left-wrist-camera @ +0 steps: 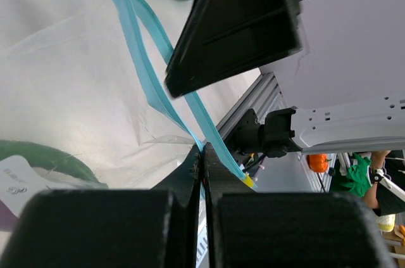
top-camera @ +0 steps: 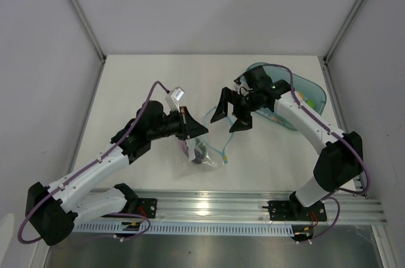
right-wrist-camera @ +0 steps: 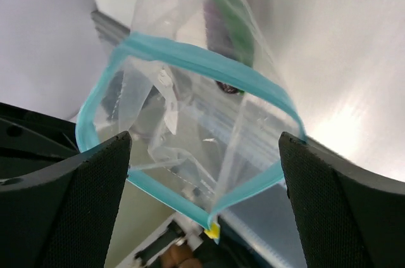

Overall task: Place the food in the zip-top bag and seal the zipper
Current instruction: Place the fake vegetable in the zipper food storage bag, then pick up the fake vegetable from the bin, then place the fake vegetable in the zipper food storage bag.

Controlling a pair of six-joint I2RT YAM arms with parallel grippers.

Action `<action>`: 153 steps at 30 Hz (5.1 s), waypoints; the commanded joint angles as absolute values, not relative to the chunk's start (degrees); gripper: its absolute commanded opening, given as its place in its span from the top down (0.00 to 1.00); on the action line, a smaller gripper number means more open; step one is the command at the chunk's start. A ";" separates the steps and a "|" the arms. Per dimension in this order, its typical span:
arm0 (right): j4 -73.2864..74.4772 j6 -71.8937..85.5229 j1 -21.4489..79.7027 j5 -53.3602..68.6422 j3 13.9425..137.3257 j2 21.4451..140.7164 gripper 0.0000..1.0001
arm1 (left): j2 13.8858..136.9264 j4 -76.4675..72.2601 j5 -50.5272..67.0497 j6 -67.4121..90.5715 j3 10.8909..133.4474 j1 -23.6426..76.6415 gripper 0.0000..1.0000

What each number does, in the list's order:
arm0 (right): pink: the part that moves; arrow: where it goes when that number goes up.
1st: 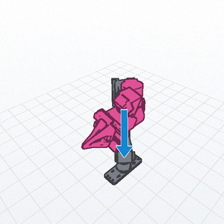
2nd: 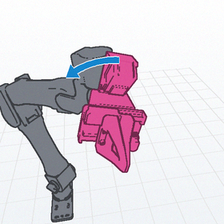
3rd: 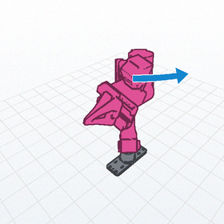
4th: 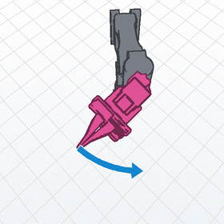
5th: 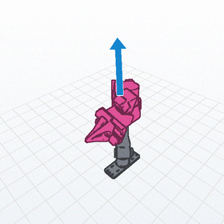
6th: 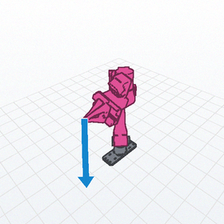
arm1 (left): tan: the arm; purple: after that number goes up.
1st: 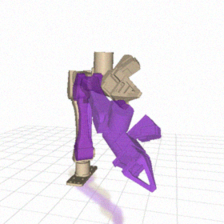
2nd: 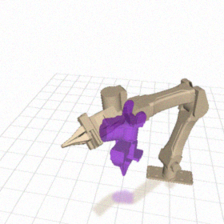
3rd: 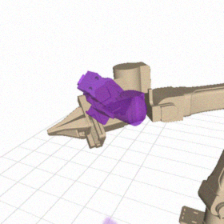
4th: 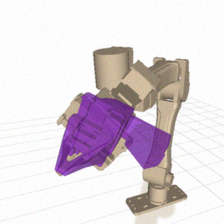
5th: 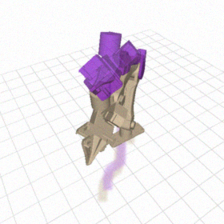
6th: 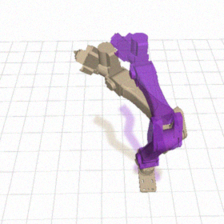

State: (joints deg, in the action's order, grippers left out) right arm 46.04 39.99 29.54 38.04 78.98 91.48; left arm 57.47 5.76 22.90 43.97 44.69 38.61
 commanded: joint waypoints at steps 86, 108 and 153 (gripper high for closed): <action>37.36 20.92 3.41 -1.06 76.39 87.03 1.00 | 57.92 12.22 23.03 41.40 50.09 37.53 0.99; 24.37 38.73 22.14 54.13 54.51 65.22 1.00 | 58.88 9.67 24.35 40.52 49.83 37.44 0.99; 15.46 55.02 35.07 34.54 58.88 78.22 0.19 | 58.53 9.14 25.14 42.36 49.92 38.23 0.99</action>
